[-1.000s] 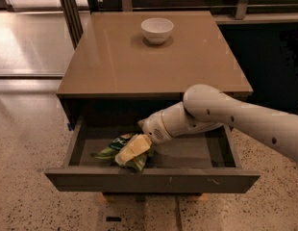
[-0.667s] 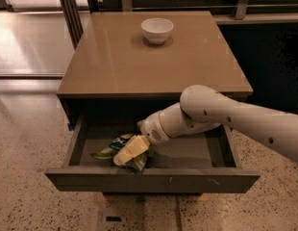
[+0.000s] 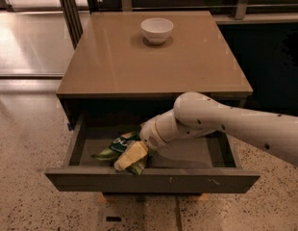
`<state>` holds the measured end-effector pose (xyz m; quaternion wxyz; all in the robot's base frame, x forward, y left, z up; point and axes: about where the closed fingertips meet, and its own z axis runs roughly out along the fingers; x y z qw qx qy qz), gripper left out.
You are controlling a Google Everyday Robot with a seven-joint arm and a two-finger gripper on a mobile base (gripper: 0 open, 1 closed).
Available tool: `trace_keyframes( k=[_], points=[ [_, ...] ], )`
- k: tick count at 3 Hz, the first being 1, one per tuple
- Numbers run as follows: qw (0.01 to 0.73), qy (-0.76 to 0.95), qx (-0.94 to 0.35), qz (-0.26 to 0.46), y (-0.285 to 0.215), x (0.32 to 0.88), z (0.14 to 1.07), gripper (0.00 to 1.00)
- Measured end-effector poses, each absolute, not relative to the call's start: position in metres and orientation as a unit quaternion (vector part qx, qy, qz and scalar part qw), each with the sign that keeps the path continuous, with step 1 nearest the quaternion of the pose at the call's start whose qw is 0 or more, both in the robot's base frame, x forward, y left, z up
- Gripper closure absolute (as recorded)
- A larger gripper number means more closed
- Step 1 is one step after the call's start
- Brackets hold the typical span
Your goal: Pick green rice chip bag from top drawer and place on counter
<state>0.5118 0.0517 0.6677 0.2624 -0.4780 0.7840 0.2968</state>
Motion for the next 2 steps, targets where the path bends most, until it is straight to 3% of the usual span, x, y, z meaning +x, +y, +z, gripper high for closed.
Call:
trace_keyframes(
  k=[1,2],
  points=[
    [0.268,0.785,-0.478,0.290,0.0520,0.5142,0.6652,0.15],
    [0.267,0.785,-0.478,0.291,0.0521,0.5140,0.6654,0.39]
  ],
)
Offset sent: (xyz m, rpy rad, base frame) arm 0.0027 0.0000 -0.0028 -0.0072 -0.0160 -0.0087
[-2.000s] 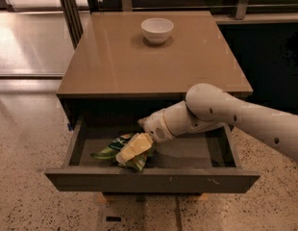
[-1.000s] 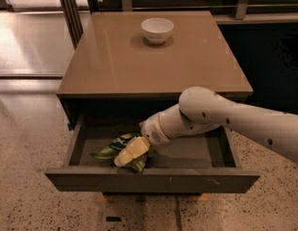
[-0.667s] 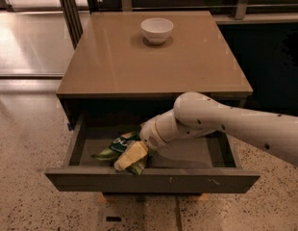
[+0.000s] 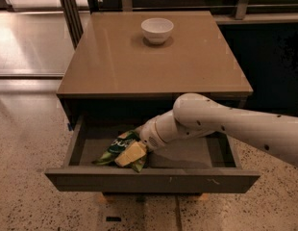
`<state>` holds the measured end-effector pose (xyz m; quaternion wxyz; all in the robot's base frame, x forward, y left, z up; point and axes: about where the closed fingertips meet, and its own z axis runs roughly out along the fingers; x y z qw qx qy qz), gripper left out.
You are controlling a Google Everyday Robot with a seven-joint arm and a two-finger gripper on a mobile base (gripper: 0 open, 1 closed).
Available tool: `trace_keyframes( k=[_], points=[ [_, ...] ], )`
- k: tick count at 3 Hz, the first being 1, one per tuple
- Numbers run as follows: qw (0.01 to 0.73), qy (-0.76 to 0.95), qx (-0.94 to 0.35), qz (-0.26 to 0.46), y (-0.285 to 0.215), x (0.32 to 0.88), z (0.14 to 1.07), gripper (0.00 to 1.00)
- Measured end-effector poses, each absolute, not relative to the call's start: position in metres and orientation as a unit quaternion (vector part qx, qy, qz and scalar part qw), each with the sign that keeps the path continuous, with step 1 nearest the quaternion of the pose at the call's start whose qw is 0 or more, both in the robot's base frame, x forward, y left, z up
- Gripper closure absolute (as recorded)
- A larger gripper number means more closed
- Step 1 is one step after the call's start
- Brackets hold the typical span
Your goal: Pick green rice chip bag from top drawer and place on counter
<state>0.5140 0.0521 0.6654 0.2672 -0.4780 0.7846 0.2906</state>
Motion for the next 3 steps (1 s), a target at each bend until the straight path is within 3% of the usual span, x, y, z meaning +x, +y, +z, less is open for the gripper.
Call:
trace_keyframes(
  k=[2,3],
  points=[
    [0.267,0.785,-0.478,0.291,0.0522,0.5139,0.6654,0.87],
    [0.267,0.785,-0.478,0.291,0.0522,0.5139,0.6654,1.00]
  ],
)
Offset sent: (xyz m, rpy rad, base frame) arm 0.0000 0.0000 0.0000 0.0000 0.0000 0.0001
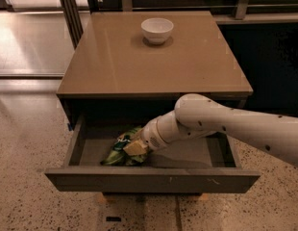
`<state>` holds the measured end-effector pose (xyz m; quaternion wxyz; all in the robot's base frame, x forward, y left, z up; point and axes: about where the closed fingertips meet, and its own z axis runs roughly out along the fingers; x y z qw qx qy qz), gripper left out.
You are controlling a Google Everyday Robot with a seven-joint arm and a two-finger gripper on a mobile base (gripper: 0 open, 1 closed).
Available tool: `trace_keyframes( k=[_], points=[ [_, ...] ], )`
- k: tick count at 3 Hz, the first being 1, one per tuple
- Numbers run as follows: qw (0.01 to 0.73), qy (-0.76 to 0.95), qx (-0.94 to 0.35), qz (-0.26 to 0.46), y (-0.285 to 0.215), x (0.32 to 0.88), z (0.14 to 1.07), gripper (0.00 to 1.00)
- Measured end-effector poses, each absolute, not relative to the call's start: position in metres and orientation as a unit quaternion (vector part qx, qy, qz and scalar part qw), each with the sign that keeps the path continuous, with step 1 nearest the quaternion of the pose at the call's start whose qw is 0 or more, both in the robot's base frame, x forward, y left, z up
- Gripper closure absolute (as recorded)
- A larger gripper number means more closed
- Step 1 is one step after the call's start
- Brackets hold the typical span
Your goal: Pick green rice chip bag from top drawer and place on counter
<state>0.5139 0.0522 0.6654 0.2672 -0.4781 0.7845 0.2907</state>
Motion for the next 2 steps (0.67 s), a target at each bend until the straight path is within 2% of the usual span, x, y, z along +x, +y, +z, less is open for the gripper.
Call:
trace_keyframes(
  k=[2],
  points=[
    [0.276,0.769,-0.485,0.314,0.051,0.510,0.677,1.00]
  ],
)
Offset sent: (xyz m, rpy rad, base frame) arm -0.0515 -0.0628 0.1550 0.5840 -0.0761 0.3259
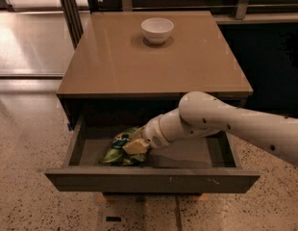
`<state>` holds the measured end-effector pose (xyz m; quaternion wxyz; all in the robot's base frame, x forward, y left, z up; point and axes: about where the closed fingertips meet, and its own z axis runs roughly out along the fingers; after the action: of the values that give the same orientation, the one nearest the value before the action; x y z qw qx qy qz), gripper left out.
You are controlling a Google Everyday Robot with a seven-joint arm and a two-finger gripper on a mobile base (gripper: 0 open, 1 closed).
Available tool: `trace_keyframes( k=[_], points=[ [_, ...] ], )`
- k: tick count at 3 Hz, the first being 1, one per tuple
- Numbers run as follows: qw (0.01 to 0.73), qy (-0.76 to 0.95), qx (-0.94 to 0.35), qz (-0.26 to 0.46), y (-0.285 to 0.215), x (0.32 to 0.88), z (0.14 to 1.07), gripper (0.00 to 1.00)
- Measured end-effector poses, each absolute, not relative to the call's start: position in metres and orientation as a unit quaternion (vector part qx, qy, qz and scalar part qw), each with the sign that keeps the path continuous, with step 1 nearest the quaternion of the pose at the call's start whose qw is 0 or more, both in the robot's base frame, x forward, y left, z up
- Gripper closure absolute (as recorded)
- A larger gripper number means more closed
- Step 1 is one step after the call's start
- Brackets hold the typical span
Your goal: Pick green rice chip bag from top drawer and place on counter
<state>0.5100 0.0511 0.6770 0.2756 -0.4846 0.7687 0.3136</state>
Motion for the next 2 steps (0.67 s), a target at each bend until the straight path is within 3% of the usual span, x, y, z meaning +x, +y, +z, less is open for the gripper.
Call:
trace_keyframes(
  k=[1,2],
  points=[
    [0.325,0.709,-0.496,0.382,0.040,0.492,0.748,1.00],
    [0.366,0.678,-0.498,0.398,-0.017,0.465,0.805,1.00]
  ],
)
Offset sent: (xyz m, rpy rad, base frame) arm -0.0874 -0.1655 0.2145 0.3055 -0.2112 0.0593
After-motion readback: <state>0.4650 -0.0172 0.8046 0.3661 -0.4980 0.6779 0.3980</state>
